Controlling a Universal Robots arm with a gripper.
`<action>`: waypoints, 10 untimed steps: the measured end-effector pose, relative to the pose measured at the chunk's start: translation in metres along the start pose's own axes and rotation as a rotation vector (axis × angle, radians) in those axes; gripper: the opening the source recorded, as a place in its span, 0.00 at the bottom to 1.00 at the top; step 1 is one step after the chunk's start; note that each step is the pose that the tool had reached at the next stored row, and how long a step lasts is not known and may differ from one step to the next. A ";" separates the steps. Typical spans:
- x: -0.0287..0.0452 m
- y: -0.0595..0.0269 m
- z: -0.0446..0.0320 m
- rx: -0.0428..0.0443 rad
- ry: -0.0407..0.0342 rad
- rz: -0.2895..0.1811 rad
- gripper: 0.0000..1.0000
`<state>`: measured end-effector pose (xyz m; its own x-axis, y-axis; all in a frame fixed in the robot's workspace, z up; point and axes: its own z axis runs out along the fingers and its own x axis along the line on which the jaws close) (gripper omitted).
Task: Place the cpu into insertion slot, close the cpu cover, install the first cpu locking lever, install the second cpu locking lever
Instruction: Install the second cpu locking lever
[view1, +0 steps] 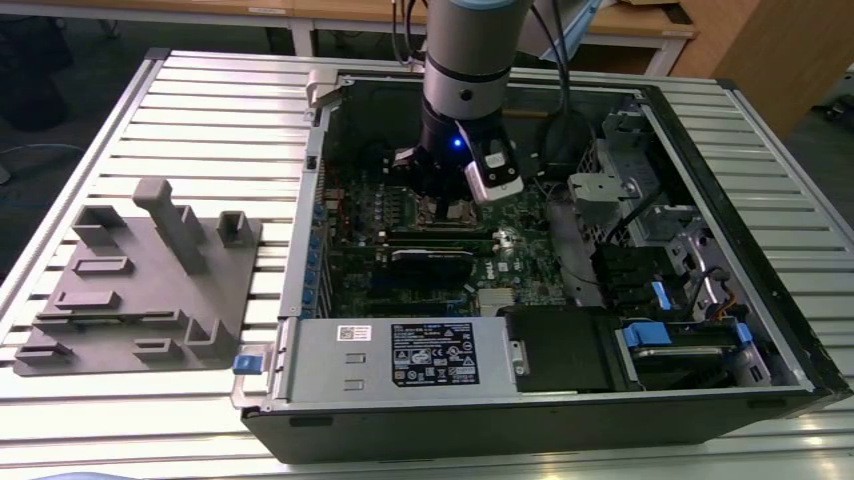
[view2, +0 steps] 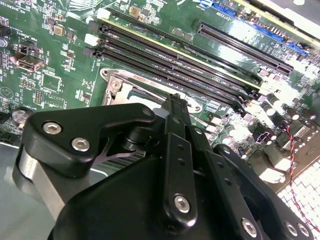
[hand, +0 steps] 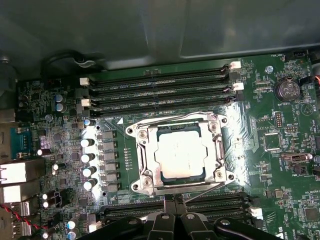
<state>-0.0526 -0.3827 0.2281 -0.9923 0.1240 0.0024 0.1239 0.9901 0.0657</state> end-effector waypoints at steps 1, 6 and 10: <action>0.0000 0.0000 0.0002 -0.0001 0.0000 0.000 0.11; 0.0000 -0.0001 0.0007 0.0001 0.0001 0.000 0.11; 0.0000 0.0000 0.0013 -0.0005 -0.0002 0.000 0.11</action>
<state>-0.0525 -0.3827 0.2268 -0.9923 0.1240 0.0022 0.1239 0.9901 0.0663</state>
